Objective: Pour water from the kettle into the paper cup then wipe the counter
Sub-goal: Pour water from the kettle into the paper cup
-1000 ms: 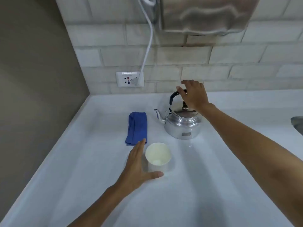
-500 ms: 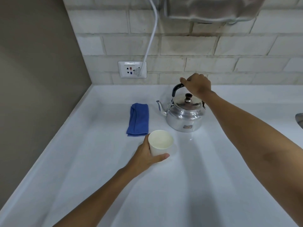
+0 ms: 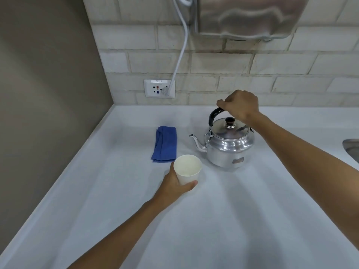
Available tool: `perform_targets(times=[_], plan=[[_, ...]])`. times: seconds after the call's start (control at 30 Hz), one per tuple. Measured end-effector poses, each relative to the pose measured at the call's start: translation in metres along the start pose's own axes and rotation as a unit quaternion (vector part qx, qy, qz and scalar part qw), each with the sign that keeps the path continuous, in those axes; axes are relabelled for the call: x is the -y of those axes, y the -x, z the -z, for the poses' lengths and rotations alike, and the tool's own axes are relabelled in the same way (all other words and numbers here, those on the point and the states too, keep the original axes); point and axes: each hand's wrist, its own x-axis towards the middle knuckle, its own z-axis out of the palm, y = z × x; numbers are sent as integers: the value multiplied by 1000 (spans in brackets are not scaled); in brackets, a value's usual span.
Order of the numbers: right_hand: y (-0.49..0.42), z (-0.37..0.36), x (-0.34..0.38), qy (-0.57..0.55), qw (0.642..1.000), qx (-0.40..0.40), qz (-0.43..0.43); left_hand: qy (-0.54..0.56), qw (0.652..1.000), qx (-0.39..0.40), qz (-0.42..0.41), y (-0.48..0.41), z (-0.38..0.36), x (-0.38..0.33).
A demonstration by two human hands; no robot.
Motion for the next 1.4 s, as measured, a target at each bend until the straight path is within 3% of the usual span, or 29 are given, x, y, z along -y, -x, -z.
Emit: perform_targets(times=[0.3,0.8,1.4], plan=[[29,34,18,77,990,-26,112,-16,999,-27,7,2,-9,-8],[50,48,48,173,958,-33,225,-22,998,-52,7,-2,-20,-8],[45,56,55,233,936,-18,264,-18,998,-55,13,-3,-20,-9]])
